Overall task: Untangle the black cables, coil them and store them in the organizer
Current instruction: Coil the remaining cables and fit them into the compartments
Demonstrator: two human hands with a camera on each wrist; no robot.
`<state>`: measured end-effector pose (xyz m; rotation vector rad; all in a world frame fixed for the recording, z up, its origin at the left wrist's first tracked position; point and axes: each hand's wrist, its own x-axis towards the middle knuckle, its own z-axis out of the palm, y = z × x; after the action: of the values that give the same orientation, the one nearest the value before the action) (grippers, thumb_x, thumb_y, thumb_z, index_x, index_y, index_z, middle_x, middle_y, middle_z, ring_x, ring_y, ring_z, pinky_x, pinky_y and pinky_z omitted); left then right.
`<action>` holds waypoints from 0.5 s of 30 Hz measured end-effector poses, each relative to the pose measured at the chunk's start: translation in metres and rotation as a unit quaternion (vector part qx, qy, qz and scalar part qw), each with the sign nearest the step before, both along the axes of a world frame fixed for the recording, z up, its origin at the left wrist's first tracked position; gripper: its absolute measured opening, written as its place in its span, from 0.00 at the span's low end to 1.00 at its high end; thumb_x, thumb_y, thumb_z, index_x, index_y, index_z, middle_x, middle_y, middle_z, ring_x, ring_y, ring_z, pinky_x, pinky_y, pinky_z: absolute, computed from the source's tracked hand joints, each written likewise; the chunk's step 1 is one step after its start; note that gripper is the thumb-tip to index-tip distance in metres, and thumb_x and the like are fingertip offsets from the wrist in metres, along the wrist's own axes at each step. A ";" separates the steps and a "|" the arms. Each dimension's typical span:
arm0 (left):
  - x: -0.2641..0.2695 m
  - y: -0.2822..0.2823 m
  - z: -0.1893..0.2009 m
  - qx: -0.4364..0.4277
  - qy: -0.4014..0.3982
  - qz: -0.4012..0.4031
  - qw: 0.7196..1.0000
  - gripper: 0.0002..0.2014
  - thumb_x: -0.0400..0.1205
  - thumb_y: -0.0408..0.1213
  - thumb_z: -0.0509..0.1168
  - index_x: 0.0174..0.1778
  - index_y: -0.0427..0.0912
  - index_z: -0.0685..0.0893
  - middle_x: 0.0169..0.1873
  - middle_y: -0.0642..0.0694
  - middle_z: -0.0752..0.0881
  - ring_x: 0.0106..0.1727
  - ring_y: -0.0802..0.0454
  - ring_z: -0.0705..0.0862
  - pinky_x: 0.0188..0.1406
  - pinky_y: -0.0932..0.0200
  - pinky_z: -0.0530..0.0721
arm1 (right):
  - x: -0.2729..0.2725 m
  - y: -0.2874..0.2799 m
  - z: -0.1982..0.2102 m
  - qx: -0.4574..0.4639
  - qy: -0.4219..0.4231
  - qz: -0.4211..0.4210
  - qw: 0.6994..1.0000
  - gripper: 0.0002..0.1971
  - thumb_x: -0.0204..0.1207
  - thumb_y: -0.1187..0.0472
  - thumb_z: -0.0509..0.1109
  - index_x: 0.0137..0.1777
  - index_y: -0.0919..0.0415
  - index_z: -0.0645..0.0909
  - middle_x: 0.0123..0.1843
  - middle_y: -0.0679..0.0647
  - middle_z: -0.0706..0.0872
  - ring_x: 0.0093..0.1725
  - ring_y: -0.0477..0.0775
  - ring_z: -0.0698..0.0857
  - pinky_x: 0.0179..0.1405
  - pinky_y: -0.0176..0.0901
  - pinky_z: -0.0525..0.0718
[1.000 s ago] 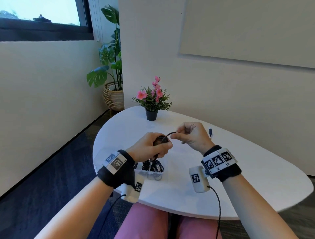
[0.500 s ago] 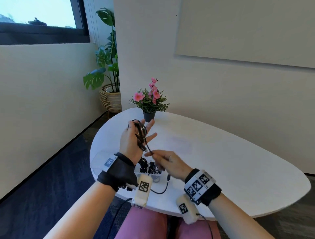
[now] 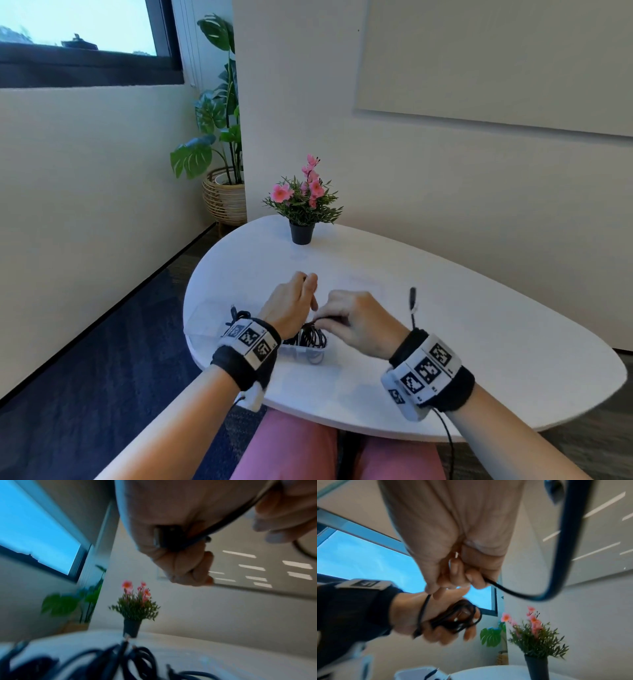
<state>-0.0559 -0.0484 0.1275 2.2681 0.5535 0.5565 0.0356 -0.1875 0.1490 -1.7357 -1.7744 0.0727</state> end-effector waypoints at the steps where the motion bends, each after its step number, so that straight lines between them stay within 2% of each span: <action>1: -0.003 -0.005 0.002 -0.062 -0.011 -0.037 0.997 0.30 0.84 0.58 0.39 0.43 0.39 0.79 0.30 0.50 0.84 0.32 0.47 0.81 0.33 0.57 0.75 | 0.005 0.000 0.005 0.025 0.005 0.000 1.000 0.04 0.72 0.61 0.76 0.44 0.60 0.90 0.36 0.51 0.84 0.33 0.40 0.77 0.37 0.30 0.73; 3: -0.007 -0.013 0.006 -0.203 -0.015 -0.111 0.973 0.35 0.83 0.62 0.38 0.40 0.39 0.81 0.27 0.46 0.86 0.24 0.50 0.76 0.24 0.61 0.73 | 0.015 -0.002 0.016 0.048 0.052 -0.023 0.997 0.05 0.65 0.61 0.81 0.37 0.62 0.89 0.33 0.50 0.85 0.31 0.40 0.78 0.35 0.28 0.73; 4: -0.009 -0.016 0.008 -0.237 -0.012 -0.149 0.960 0.32 0.85 0.62 0.42 0.42 0.39 0.81 0.28 0.45 0.87 0.23 0.50 0.74 0.23 0.61 0.72 | 0.021 -0.002 0.020 0.052 0.085 -0.042 0.994 0.07 0.63 0.61 0.83 0.34 0.62 0.88 0.31 0.50 0.86 0.30 0.41 0.79 0.33 0.29 0.74; 6: -0.012 -0.023 0.014 -0.225 0.006 -0.219 0.950 0.21 0.79 0.58 0.62 0.53 0.42 0.78 0.31 0.42 0.88 0.26 0.49 0.77 0.24 0.59 0.74 | 0.030 -0.004 0.024 0.052 0.134 -0.072 0.987 0.11 0.58 0.59 0.85 0.30 0.63 0.86 0.29 0.53 0.86 0.28 0.44 0.79 0.29 0.35 0.75; 7: -0.012 -0.024 0.016 -0.193 0.023 -0.233 0.953 0.22 0.75 0.53 0.70 0.58 0.44 0.76 0.32 0.45 0.88 0.27 0.52 0.80 0.26 0.61 0.77 | 0.033 -0.005 0.025 0.048 0.152 -0.078 0.984 0.13 0.56 0.58 0.86 0.29 0.64 0.85 0.27 0.55 0.85 0.27 0.45 0.78 0.27 0.38 0.75; 8: -0.011 -0.025 0.018 -0.170 0.031 -0.234 0.957 0.25 0.73 0.48 0.75 0.62 0.43 0.75 0.31 0.49 0.86 0.29 0.55 0.82 0.30 0.62 0.79 | 0.035 -0.005 0.024 0.042 0.173 -0.079 0.981 0.14 0.55 0.57 0.86 0.29 0.64 0.85 0.26 0.56 0.85 0.26 0.46 0.78 0.26 0.39 0.75; 9: -0.010 -0.024 0.018 -0.167 0.032 -0.233 0.958 0.22 0.75 0.43 0.75 0.61 0.40 0.76 0.27 0.53 0.84 0.28 0.55 0.81 0.31 0.61 0.79 | 0.037 -0.005 0.024 0.034 0.198 -0.072 0.977 0.14 0.56 0.56 0.85 0.29 0.65 0.85 0.25 0.57 0.84 0.26 0.46 0.77 0.26 0.38 0.75; 11: -0.010 -0.022 0.019 -0.209 0.018 -0.245 0.946 0.12 0.81 0.39 0.68 0.52 0.32 0.79 0.22 0.53 0.82 0.24 0.52 0.77 0.28 0.59 0.77 | 0.041 -0.005 0.023 0.014 0.257 -0.046 0.965 0.12 0.59 0.58 0.83 0.30 0.65 0.85 0.25 0.58 0.83 0.25 0.47 0.77 0.27 0.36 0.74; 13: -0.012 -0.020 0.020 -0.229 -0.003 -0.243 0.943 0.12 0.84 0.42 0.63 0.45 0.35 0.81 0.24 0.51 0.83 0.25 0.50 0.77 0.28 0.62 0.77 | 0.047 -0.006 0.024 -0.011 0.316 -0.014 0.949 0.07 0.64 0.62 0.80 0.34 0.64 0.85 0.26 0.56 0.83 0.23 0.46 0.76 0.24 0.34 0.73; 15: -0.014 -0.019 0.018 -0.231 -0.034 -0.239 0.942 0.15 0.84 0.49 0.59 0.42 0.42 0.82 0.29 0.50 0.85 0.31 0.50 0.79 0.31 0.60 0.78 | 0.053 -0.007 0.024 -0.041 0.341 0.004 0.939 0.03 0.69 0.67 0.77 0.37 0.64 0.85 0.27 0.53 0.85 0.23 0.48 0.76 0.23 0.35 0.74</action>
<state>-0.0697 -0.0671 0.1455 1.8298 0.0674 0.2257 0.0882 -0.1950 0.1733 -1.5006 -1.2701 0.6768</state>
